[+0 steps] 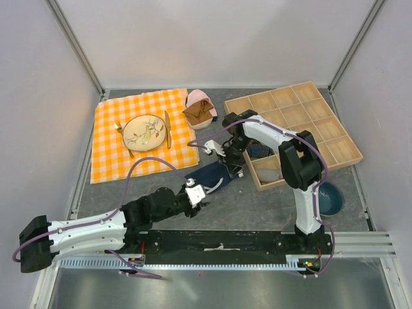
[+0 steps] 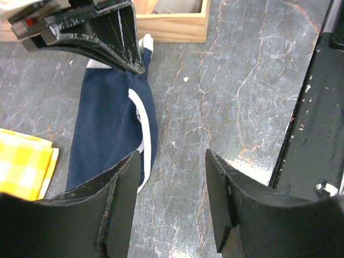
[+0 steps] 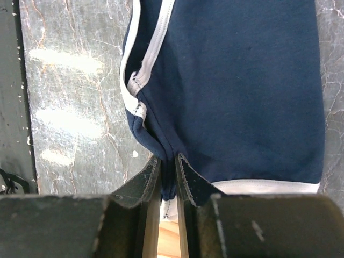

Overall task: Roll the underwear
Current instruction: Fold the underwear at the center of the board.

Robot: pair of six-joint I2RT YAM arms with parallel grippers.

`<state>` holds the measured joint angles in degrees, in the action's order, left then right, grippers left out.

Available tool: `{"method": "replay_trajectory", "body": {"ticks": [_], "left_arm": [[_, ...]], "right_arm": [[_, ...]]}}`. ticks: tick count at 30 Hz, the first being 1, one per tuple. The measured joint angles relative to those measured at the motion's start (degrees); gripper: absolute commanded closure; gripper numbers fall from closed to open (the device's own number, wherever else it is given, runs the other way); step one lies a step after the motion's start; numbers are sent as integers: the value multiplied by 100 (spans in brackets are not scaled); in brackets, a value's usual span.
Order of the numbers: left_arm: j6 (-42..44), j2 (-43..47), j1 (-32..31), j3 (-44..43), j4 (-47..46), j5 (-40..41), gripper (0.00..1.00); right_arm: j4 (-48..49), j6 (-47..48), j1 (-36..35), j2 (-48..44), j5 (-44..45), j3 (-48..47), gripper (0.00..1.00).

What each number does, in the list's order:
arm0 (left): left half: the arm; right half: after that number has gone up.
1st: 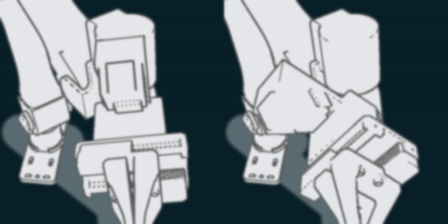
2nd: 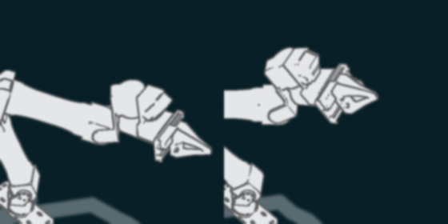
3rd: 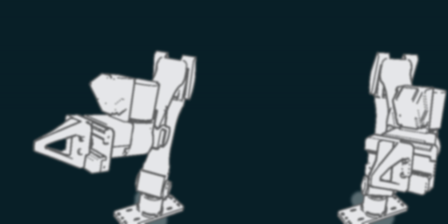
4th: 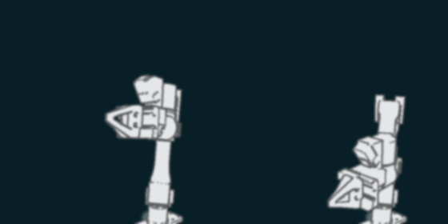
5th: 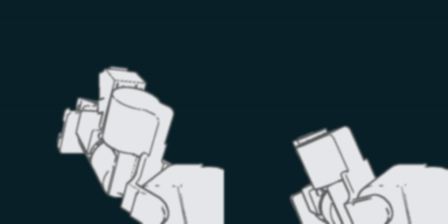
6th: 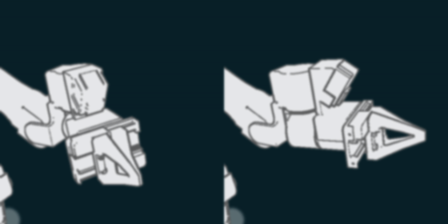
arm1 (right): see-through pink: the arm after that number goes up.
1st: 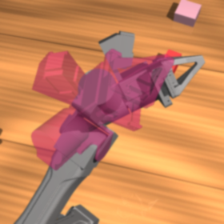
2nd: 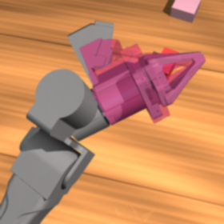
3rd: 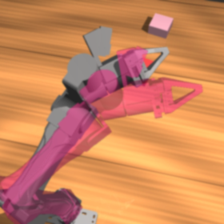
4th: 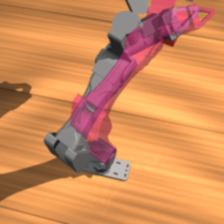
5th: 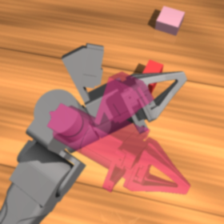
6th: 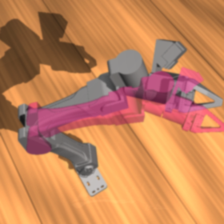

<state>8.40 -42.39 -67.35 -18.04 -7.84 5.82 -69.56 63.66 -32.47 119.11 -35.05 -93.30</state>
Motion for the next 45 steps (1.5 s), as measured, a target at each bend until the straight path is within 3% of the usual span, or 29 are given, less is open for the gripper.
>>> {"method": "replay_trajectory", "body": {"ticks": [9, 17, 32, 38, 39, 45], "left_arm": [[131, -1475, 785, -92, -931, -737, 36], [411, -3077, 1082, -857, -1362, -1274, 34], [802, -4179, 1202, -1248, -1790, -1294, 37], [870, -4358, 1207, -1259, -1821, -1250, 51], [874, -4376, 1204, -1259, -1823, -1246, 62], [866, -4426, 1207, -1314, -1762, -1344, 96]], "right_arm": [[-175, 7, 7, 13, -177, -63, 78], [-243, 28, 13, 13, -293, -63, 78], [-492, 227, 103, 13, -551, -61, 78], [-538, 286, 103, 13, -649, -59, 78], [-553, 304, 103, 13, -667, -59, 78], [-623, 389, 103, 13, -785, 109, 78]]}}
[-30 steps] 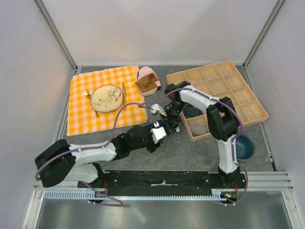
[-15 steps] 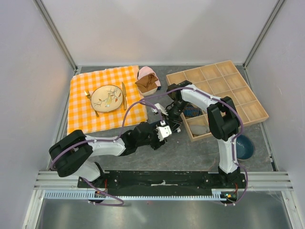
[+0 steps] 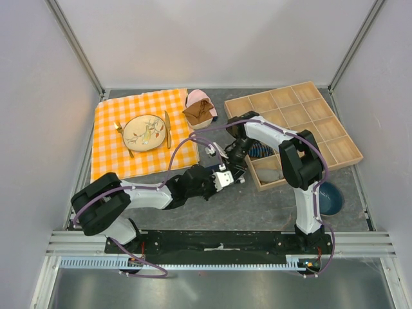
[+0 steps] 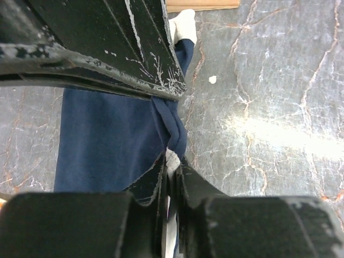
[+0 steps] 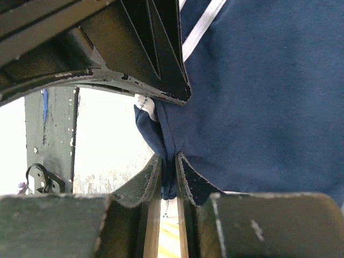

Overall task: Roll the underwear
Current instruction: Fold the underwear at the center of the board.

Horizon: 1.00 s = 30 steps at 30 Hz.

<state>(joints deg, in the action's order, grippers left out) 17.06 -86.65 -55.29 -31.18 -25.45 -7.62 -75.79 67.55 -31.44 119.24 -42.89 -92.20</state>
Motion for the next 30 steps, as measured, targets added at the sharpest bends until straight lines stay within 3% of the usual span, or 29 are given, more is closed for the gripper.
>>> {"method": "replay_trajectory", "body": {"ticks": [6, 17, 27, 30], "left_arm": [[-389, 4, 0, -61, 352, -483, 98], [-1991, 481, -2, -57, 640, -1567, 98], [-2302, 278, 417, -31, 483, -1943, 98], [-2345, 236, 525, -20, 361, -2140, 98]], "right_arm": [[-11, 76, 0, -9, -168, 487, 79], [-138, 168, -33, -358, -487, 1331, 78], [-116, -175, -26, -356, -352, 684, 49], [-26, -313, -20, -363, -293, 614, 45]]}}
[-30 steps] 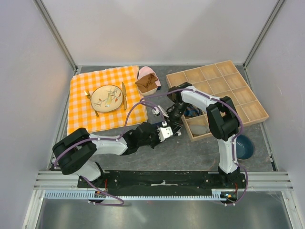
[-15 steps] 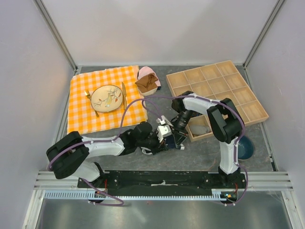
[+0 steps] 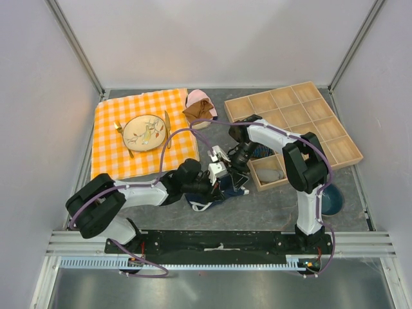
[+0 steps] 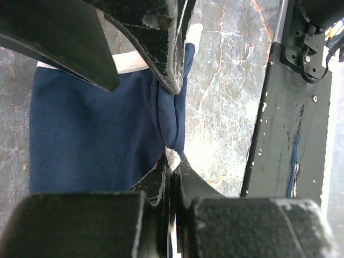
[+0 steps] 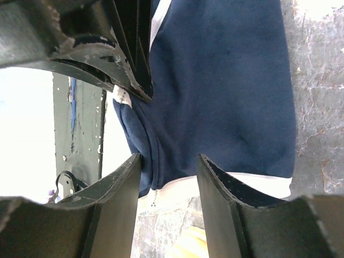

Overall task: Roll the underwear
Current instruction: Fold the underwear at the center of the board.

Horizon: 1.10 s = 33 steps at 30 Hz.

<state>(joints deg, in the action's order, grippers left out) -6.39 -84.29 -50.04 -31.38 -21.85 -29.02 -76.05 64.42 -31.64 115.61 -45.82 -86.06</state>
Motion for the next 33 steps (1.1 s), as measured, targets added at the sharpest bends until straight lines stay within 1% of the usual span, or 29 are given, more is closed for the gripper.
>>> {"method": "replay_trajectory", "body": {"ticks": [2, 13, 19, 21, 27, 33], "left_arm": [[-24, -31, 50, 24, -55, -118, 98], [-81, -317, 275, 59, -407, -518, 98], [-122, -385, 350, 61, -494, -647, 98], [-166, -391, 378, 68, -505, -664, 98], [-533, -431, 605, 201, -369, -533, 98], [-708, -431, 647, 273, -341, -400, 98]], "right_arm": [[61, -70, 0, -7, 68, 0, 43], [295, -361, 31, -7, 308, 2, 42], [389, -557, 44, -31, 350, -7, 37], [490, -673, 72, -76, 369, -15, 33], [1143, -1051, 269, -457, 498, -13, 33], [1373, -1058, 354, -514, 380, 96, 30]]}}
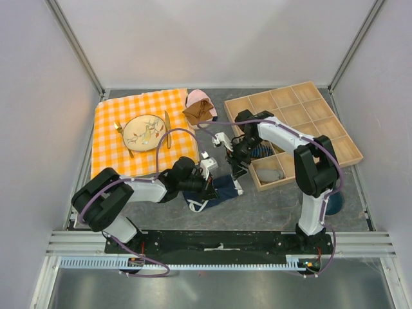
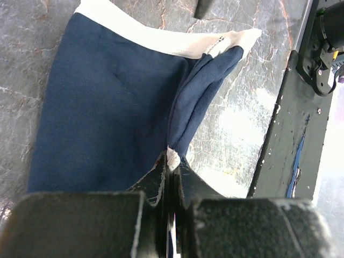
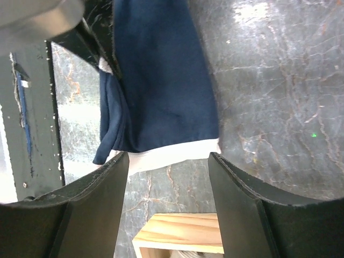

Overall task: Roll the underwear
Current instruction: Fold the underwear at the center of the board.

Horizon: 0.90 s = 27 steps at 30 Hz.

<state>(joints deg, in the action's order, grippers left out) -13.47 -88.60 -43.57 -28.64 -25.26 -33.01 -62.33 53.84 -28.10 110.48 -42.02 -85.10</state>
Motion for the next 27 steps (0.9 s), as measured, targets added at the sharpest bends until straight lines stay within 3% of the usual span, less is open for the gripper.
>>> {"method": "replay_trajectory", "body": {"ticks": [14, 21, 27], "left_arm": [[-175, -83, 114, 0, 103, 140, 98], [-225, -96, 151, 0, 127, 140, 98], [-275, -114, 151, 0, 164, 140, 98]], "right_arm": [[-472, 1078, -111, -723, -463, 684, 25], [-15, 769, -378, -726, -315, 1209, 24], [612, 339, -455, -750, -103, 1408, 30]]}}
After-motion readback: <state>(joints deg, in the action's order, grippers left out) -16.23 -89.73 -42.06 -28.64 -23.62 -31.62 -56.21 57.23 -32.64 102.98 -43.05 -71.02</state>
